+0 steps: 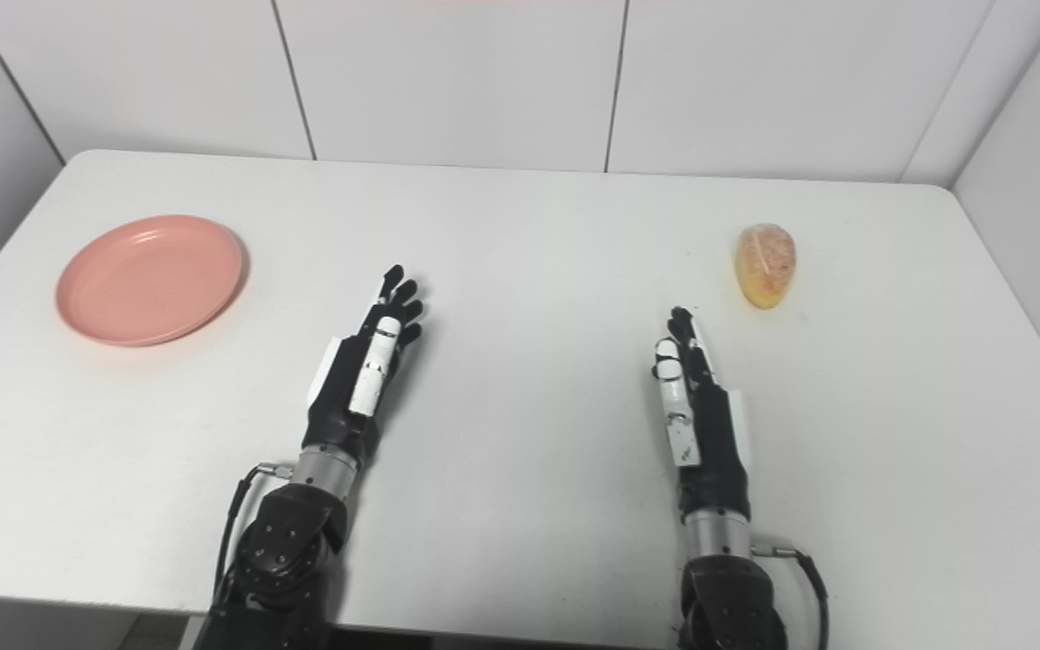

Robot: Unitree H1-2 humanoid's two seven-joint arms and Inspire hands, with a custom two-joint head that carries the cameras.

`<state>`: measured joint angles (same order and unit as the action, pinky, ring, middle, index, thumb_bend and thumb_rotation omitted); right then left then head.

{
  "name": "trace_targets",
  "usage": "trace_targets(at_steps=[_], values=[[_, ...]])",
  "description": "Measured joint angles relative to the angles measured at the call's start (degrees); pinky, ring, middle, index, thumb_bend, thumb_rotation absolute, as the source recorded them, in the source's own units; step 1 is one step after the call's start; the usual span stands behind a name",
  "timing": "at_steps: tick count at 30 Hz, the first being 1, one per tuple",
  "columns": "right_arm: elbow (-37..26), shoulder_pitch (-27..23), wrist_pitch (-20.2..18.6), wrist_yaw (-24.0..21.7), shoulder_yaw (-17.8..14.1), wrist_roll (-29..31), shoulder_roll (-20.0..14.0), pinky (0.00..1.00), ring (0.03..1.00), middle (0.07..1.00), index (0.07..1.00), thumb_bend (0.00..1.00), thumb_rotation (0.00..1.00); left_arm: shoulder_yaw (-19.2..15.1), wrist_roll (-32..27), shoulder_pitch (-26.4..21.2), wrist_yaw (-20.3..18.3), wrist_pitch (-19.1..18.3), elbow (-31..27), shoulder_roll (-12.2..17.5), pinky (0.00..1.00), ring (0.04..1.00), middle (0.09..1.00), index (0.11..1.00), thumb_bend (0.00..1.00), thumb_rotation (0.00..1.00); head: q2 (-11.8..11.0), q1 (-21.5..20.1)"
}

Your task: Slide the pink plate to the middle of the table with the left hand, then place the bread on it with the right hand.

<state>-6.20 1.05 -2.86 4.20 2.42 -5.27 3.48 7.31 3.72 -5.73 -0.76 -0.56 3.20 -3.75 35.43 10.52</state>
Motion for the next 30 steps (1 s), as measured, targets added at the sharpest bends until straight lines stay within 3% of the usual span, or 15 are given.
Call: trace_targets(at_steps=[3, 9, 15, 30], values=[[1.14, 0.0, 1.89, -0.89, -0.32, 1.35, -1.14, 0.95, 0.96, 0.966, 0.96, 0.22, 1.0, 0.27, 0.3, -1.03, 0.73, 0.73, 1.9, -0.68, 0.96, 0.972, 0.99, 0.992, 0.3, 1.0, -2.11, 4.14], [2.01, -0.48, 3.64, -2.16, -0.72, 3.9, -2.22, 0.99, 0.987, 0.99, 0.992, 0.21, 1.0, 1.61, 2.19, -4.11, 1.05, 2.57, 6.81, -2.8, 0.95, 0.986, 0.998, 0.994, 0.32, 1.0, -3.61, 6.96], [3.7, -1.55, 6.18, -3.34, -0.94, 5.83, -3.03, 1.0, 1.0, 1.0, 1.0, 0.21, 1.0, 1.63, 2.56, -4.86, 1.21, 4.57, 8.39, -3.48, 0.94, 0.983, 0.993, 0.991, 0.3, 1.0, -3.79, 7.14], [3.94, -1.62, 6.8, -3.41, -1.17, 7.05, -3.04, 1.0, 1.0, 1.0, 1.0, 0.2, 1.0, 1.44, 2.51, -4.95, 1.58, 5.83, 8.78, -3.57, 0.95, 0.98, 0.992, 0.991, 0.3, 1.0, -4.23, 7.32]])
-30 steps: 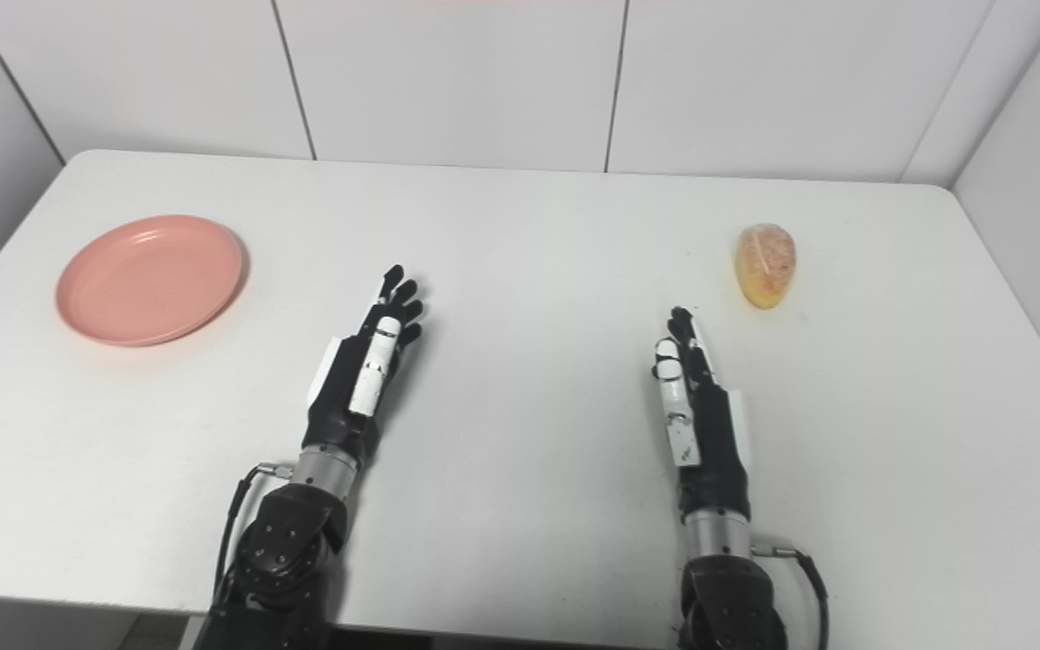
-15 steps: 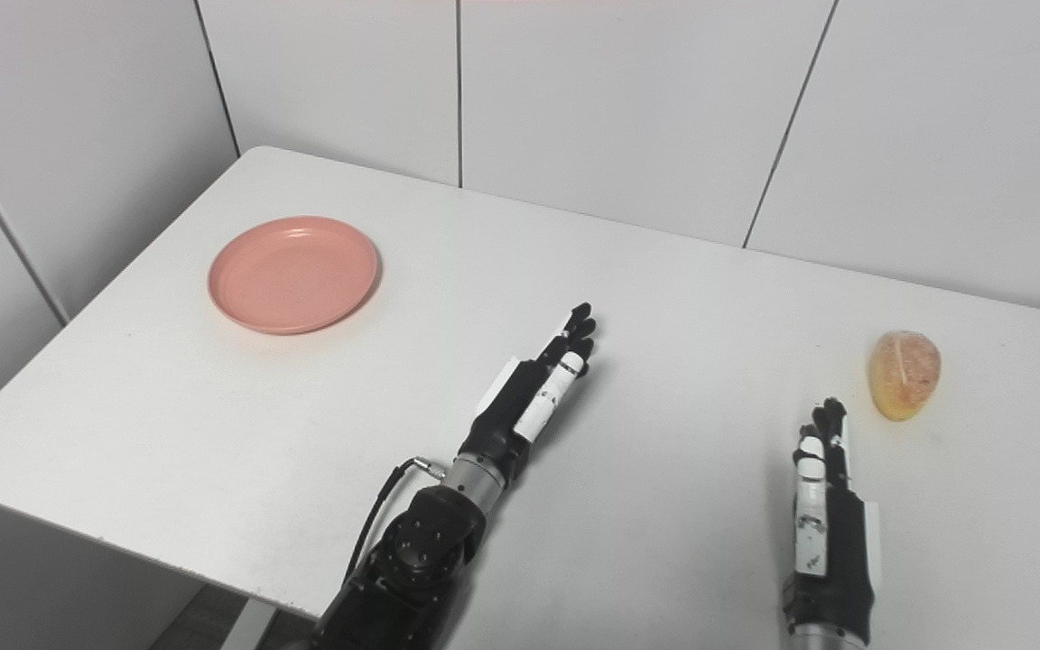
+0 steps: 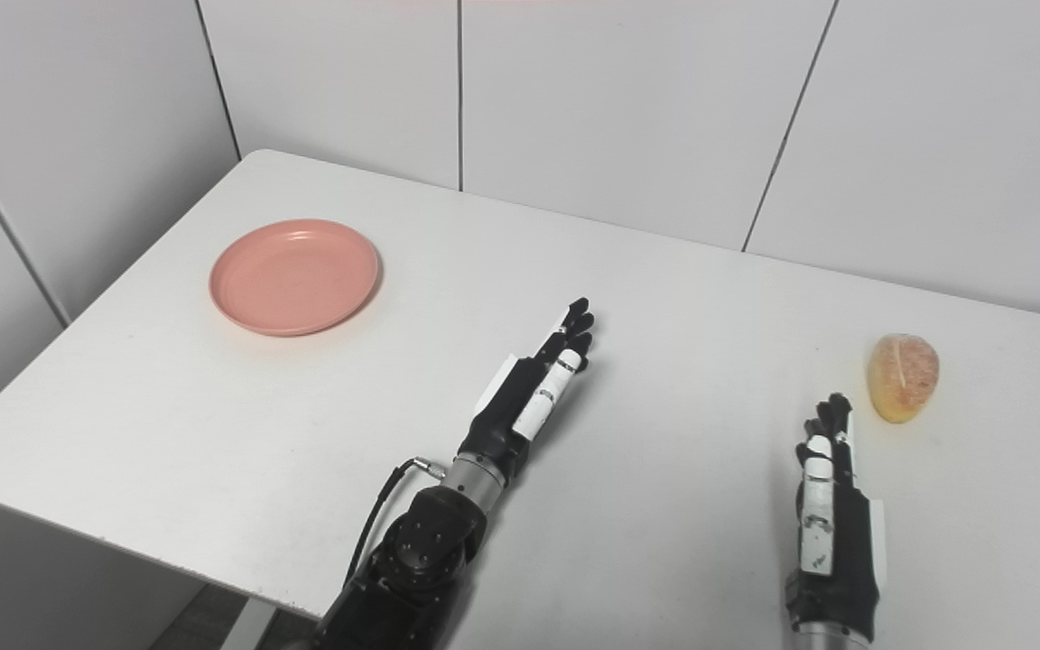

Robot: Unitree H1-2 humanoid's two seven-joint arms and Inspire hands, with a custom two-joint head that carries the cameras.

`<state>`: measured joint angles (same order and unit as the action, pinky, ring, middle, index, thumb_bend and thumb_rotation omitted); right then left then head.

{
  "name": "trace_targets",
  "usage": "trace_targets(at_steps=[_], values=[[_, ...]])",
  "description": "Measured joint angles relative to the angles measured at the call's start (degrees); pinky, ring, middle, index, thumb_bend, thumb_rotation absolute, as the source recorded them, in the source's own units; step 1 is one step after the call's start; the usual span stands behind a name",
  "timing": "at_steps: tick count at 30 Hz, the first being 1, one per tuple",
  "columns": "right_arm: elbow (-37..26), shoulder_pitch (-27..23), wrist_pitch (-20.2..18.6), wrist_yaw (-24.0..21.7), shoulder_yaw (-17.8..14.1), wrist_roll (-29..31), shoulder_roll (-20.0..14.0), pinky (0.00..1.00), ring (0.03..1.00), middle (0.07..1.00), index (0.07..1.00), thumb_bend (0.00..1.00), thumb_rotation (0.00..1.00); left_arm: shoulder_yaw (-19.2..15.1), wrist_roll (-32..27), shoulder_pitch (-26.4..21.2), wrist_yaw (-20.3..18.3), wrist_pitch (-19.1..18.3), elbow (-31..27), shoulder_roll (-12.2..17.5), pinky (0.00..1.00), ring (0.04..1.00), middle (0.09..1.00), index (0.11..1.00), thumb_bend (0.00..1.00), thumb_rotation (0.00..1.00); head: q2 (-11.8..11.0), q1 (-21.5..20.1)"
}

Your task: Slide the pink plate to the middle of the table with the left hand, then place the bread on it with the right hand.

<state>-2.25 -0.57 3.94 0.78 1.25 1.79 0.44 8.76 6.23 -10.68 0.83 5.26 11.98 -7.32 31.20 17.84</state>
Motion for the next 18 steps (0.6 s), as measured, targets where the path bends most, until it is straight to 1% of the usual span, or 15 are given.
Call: trace_targets(at_steps=[2, 5, 10, 13, 18], values=[[0.02, 0.0, 0.07, 0.04, 0.03, -0.16, 0.02, 1.0, 1.0, 1.0, 1.0, 0.19, 1.0, -0.19, -0.1, 0.04, 0.01, -0.03, -0.44, -0.04, 0.95, 0.979, 0.989, 0.991, 0.32, 1.0, -0.09, 0.17], [0.02, 0.0, 0.62, 0.1, 0.12, -0.62, 0.13, 1.0, 0.998, 1.0, 1.0, 0.19, 1.0, -0.55, -0.54, 0.35, 0.0, -0.41, -1.15, -0.12, 0.97, 0.981, 0.993, 0.995, 0.32, 1.0, -0.26, 0.18], [0.03, -0.05, 0.67, 0.44, 0.06, -0.74, 0.32, 1.0, 1.0, 1.0, 0.998, 0.18, 1.0, -0.74, -0.69, 2.02, -0.02, -2.24, -3.6, -0.08, 0.96, 0.972, 0.989, 0.988, 0.3, 1.0, -0.44, 0.35], [0.03, -0.08, 0.67, 0.44, 0.04, -0.63, 0.4, 1.0, 0.999, 0.999, 0.996, 0.18, 1.0, -0.87, -0.66, 2.52, -0.02, -2.54, -4.51, -0.01, 0.95, 0.967, 0.986, 0.983, 0.3, 1.0, -0.53, 0.53], [0.19, -0.28, 0.67, 0.48, -0.02, -0.63, 0.66, 1.0, 0.999, 1.0, 0.996, 0.16, 1.0, -1.22, -1.01, 2.83, -0.09, -4.56, -7.73, 0.54, 0.95, 0.965, 0.981, 0.976, 0.3, 1.0, -0.97, 0.97]])
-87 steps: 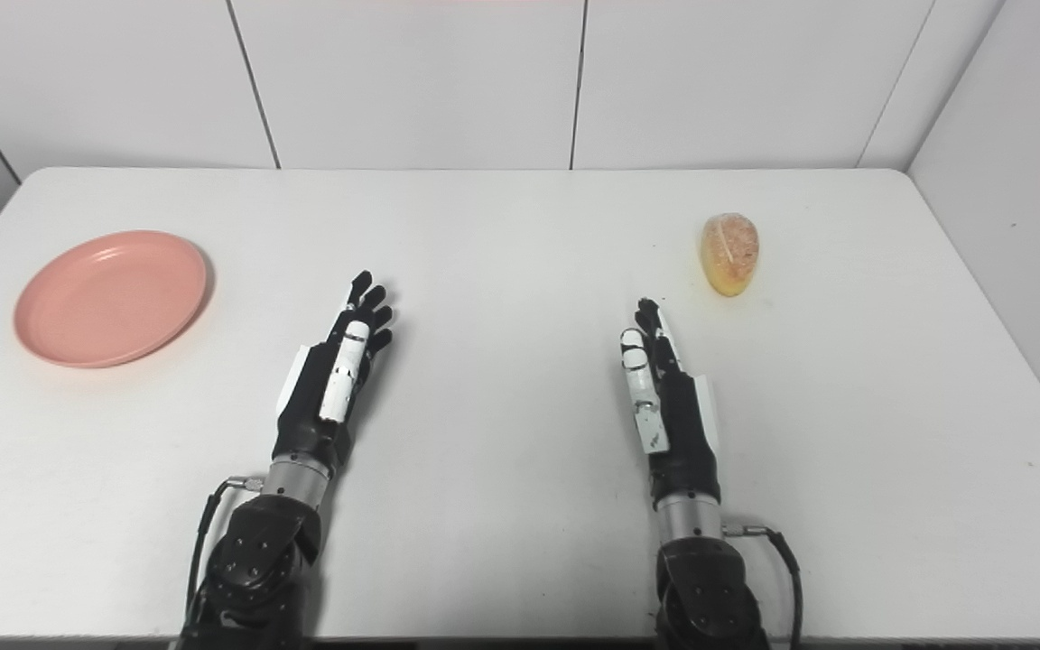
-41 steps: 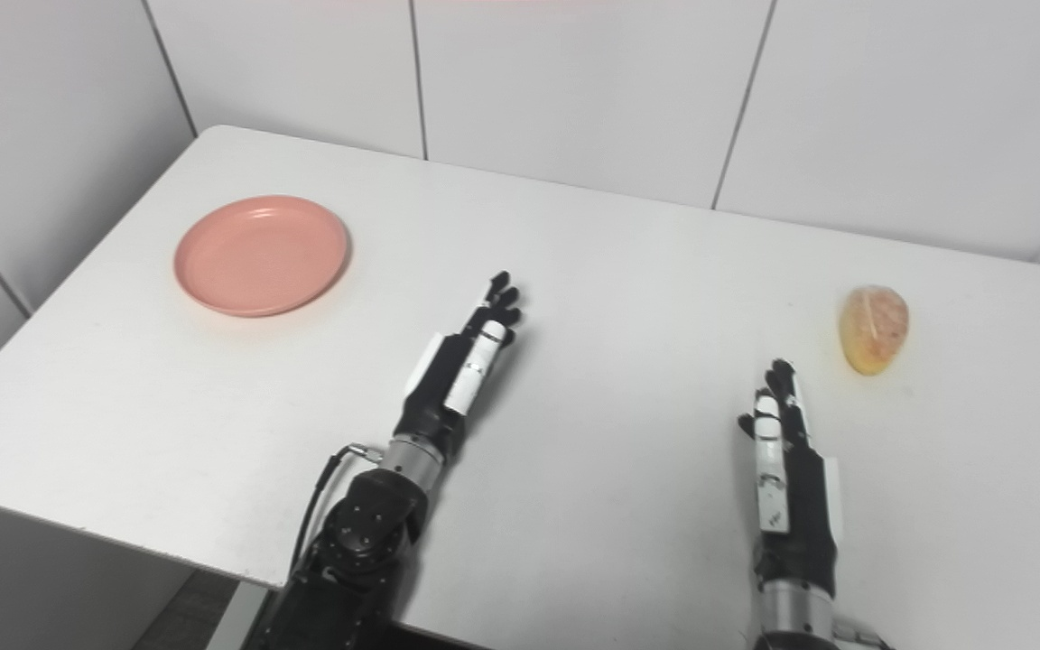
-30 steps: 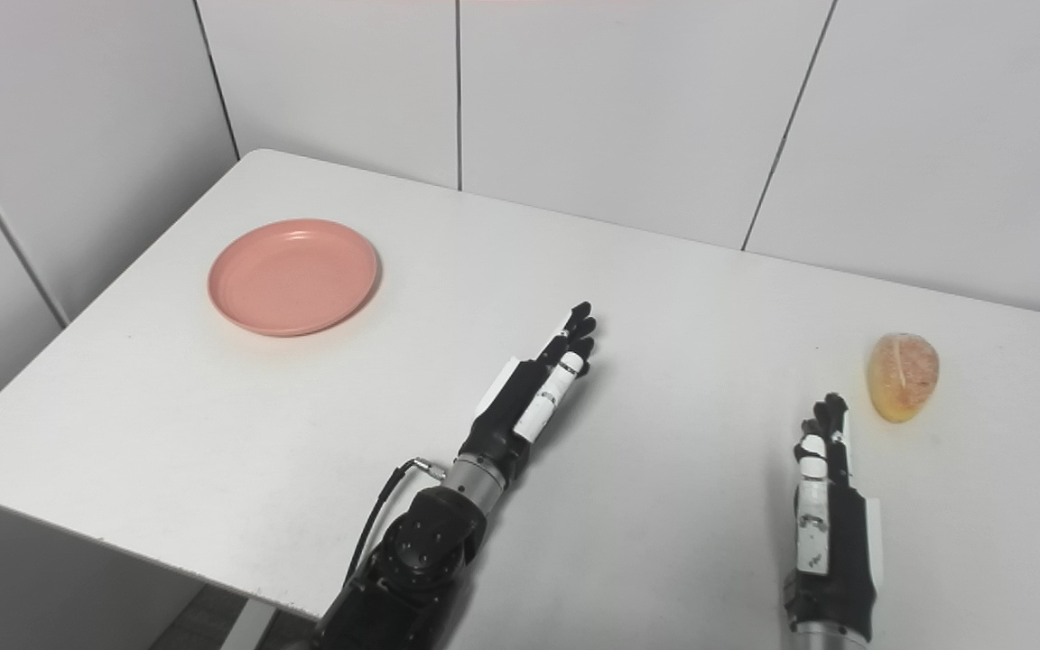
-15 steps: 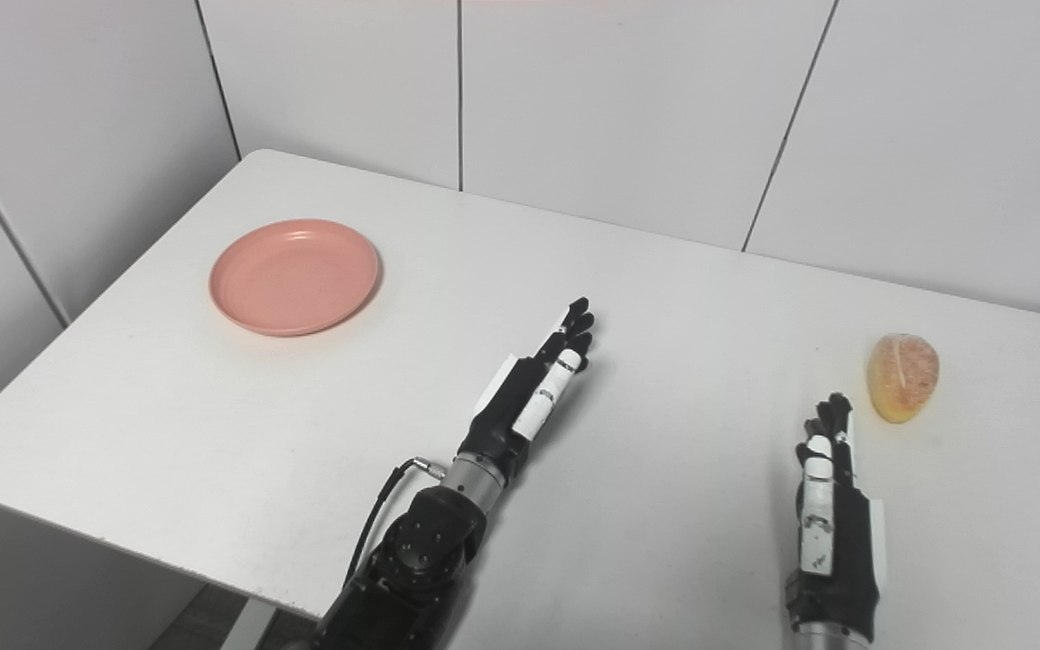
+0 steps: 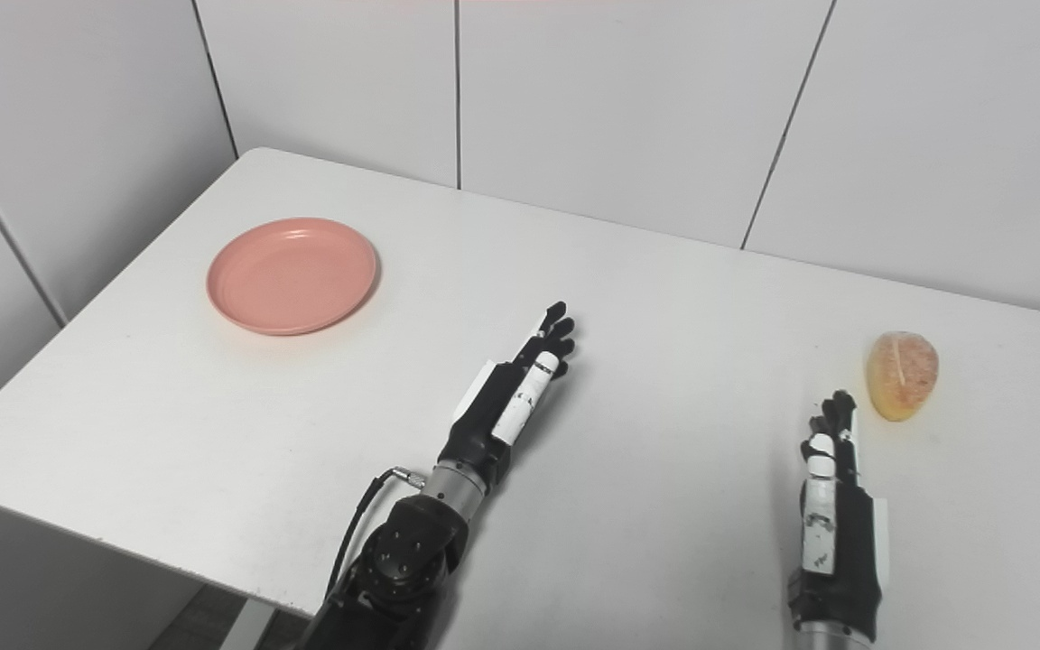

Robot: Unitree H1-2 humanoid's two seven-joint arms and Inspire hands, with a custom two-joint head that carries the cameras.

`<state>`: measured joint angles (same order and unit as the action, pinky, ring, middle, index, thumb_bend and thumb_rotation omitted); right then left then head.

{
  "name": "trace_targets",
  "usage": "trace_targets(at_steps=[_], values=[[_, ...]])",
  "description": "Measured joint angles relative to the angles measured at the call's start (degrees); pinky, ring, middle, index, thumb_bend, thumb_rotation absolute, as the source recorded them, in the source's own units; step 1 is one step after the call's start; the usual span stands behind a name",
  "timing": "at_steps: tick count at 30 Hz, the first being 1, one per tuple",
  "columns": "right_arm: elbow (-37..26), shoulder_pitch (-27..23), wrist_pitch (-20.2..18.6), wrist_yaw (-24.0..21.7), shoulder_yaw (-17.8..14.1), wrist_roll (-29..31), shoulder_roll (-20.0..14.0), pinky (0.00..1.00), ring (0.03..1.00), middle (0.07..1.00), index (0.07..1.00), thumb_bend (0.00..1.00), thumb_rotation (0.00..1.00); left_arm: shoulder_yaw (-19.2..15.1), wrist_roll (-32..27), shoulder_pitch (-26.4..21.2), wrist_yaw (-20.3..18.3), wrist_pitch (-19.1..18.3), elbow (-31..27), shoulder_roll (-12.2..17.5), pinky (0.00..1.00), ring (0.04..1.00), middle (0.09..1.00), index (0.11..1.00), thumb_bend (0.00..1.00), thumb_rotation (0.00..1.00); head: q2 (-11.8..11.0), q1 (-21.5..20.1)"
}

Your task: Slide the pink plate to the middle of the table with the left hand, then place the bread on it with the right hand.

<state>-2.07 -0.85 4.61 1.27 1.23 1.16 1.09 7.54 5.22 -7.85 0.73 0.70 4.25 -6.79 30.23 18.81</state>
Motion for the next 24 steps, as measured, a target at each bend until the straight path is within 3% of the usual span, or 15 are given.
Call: trace_targets(at_steps=[12, 17, 24], values=[[0.89, -1.21, -0.02, -0.07, -0.36, 0.81, 0.31, 1.0, 1.0, 1.0, 1.0, 0.13, 1.0, -1.28, -1.61, -2.95, -1.81, -8.75, -11.2, 1.24, 0.97, 0.983, 0.995, 0.989, 0.37, 1.0, -1.14, 0.53], [1.22, -1.39, -0.02, -0.16, -0.43, 1.26, 0.32, 1.0, 1.0, 1.0, 1.0, 0.13, 1.0, -2.43, -2.09, -5.72, -1.97, -10.2, -13.43, 2.64, 0.95, 0.98, 0.996, 0.99, 0.4, 1.0, -1.67, 0.97], [1.36, -1.63, -0.03, -0.04, -0.46, 1.06, 0.35, 1.0, 1.0, 1.0, 1.0, 0.11, 1.0, -5.06, -4.04, -9.85, -1.99, -12.96, -15.59, 4.14, 1.0, 0.987, 0.991, 0.978, 0.41, 1.0, -2.29, 0.97]])
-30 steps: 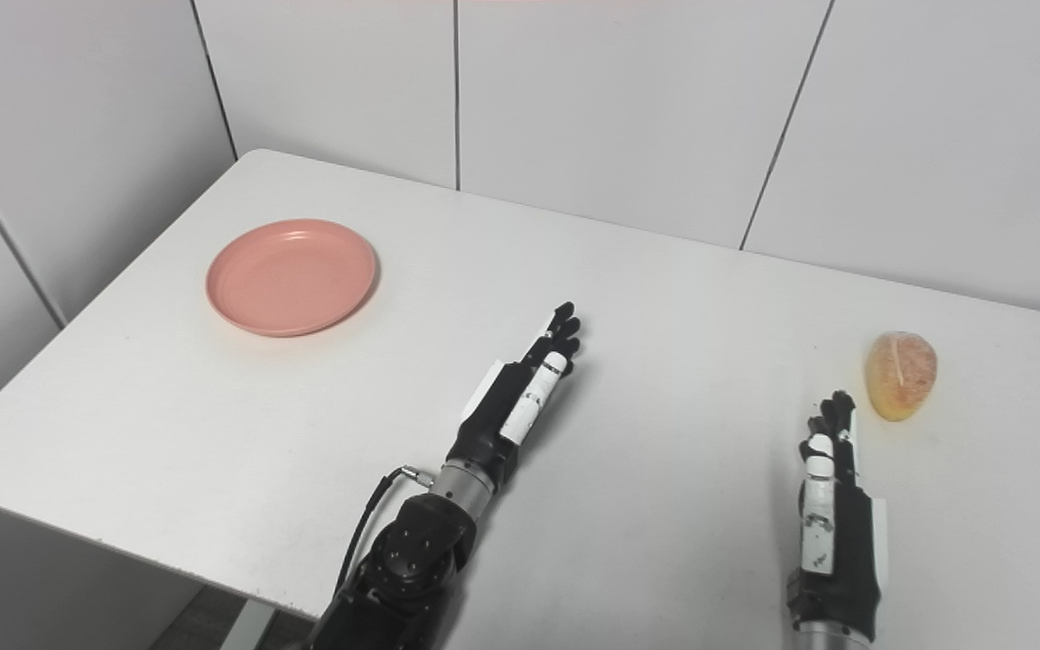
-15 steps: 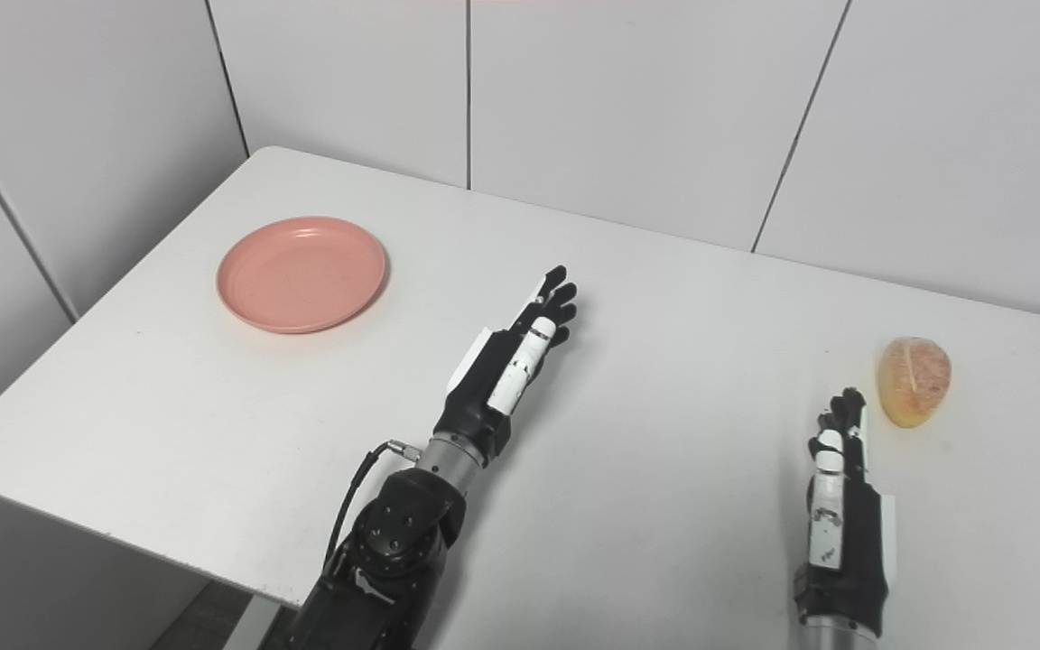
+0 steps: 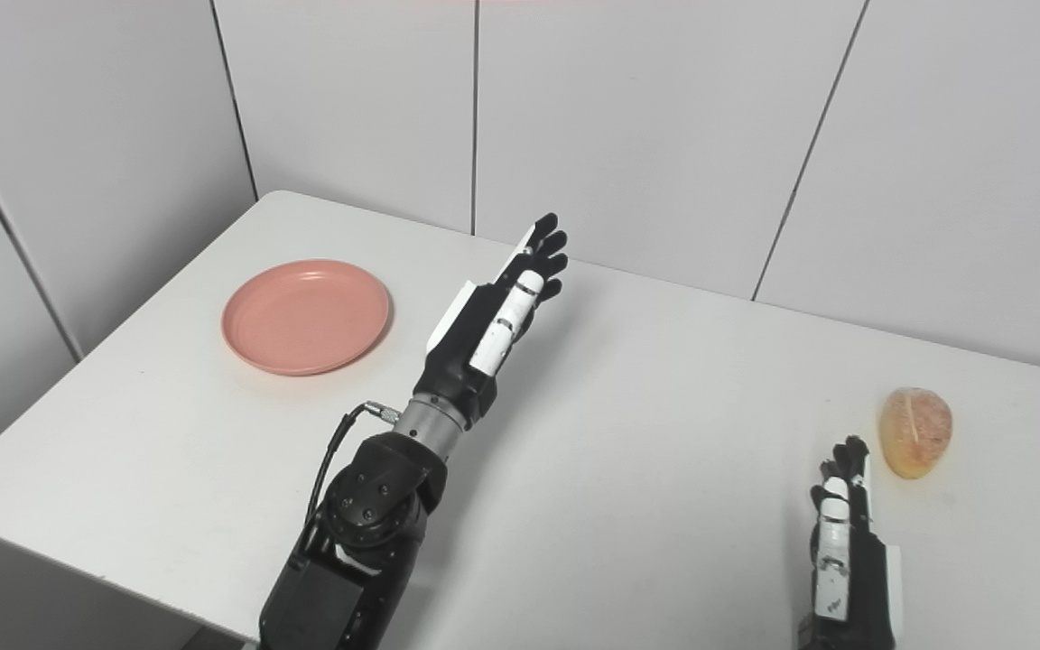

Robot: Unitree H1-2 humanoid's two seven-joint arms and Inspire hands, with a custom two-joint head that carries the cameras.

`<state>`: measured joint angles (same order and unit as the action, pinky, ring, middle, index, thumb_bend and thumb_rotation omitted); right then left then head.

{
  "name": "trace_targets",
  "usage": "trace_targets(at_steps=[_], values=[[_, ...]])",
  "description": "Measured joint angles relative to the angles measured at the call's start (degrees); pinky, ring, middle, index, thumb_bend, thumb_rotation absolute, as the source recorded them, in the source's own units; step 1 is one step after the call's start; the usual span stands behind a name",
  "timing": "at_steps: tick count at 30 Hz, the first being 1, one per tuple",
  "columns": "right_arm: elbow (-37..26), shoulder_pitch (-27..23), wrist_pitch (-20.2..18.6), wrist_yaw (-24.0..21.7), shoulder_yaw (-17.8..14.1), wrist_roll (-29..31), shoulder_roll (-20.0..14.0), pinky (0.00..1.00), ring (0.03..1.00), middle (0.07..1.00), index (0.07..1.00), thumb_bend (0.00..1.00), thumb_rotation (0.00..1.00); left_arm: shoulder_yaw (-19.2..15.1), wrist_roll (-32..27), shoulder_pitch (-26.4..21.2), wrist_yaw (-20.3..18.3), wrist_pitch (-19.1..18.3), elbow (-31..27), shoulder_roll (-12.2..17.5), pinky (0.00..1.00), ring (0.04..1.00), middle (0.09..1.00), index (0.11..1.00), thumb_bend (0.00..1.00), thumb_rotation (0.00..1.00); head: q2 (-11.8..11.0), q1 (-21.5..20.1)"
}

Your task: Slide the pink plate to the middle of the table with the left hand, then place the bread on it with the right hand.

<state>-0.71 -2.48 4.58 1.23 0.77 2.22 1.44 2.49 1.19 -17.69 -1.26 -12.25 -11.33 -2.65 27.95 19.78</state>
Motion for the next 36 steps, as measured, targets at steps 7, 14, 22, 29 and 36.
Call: trace_targets(at_steps=[7, 14, 22, 29, 36], values=[[-0.43, 0.18, -0.06, 0.18, 0.01, -1.1, -0.05, 1.0, 1.0, 1.0, 1.0, 0.11, 1.0, -5.0, -2.95, -4.29, -0.67, -1.13, 1.12, 4.42, 0.97, 0.965, 0.973, 0.961, 0.41, 1.0, 0.0, 0.44], [-0.49, 0.33, -0.05, 0.13, 0.07, -0.98, -0.04, 1.0, 1.0, 1.0, 0.999, 0.11, 1.0, -11.73, -6.54, -10.33, -0.67, -2.61, 4.74, 11.19, 0.97, 0.959, 0.966, 0.957, 0.43, 1.0, 0.09, 0.88], [-0.27, 0.11, -0.05, 0.0, -0.1, -0.58, 0.02, 1.0, 1.0, 1.0, 1.0, 0.12, 1.0, -14.31, -7.2, -11.03, 0.84, -2.72, 6.84, 13.37, 0.97, 0.969, 0.975, 0.969, 0.4, 1.0, 0.09, 0.97], [-0.34, 0.11, -0.05, 0.02, -0.18, -0.45, 0.12, 1.0, 1.0, 1.0, 1.0, 0.12, 1.0, -17.39, -7.58, -12.22, 1.59, -2.94, 7.61, 16.45, 0.95, 0.948, 0.955, 0.938, 0.41, 1.0, 0.0, 1.58], [-0.23, 0.13, -0.04, -0.03, -0.25, -0.44, 0.06, 1.0, 1.0, 1.0, 0.999, 0.12, 1.0, -20.39, -9.36, -12.69, 2.95, -3.2, 8.12, 17.6, 0.93, 0.929, 0.935, 0.919, 0.38, 1.0, 0.09, 2.02]])
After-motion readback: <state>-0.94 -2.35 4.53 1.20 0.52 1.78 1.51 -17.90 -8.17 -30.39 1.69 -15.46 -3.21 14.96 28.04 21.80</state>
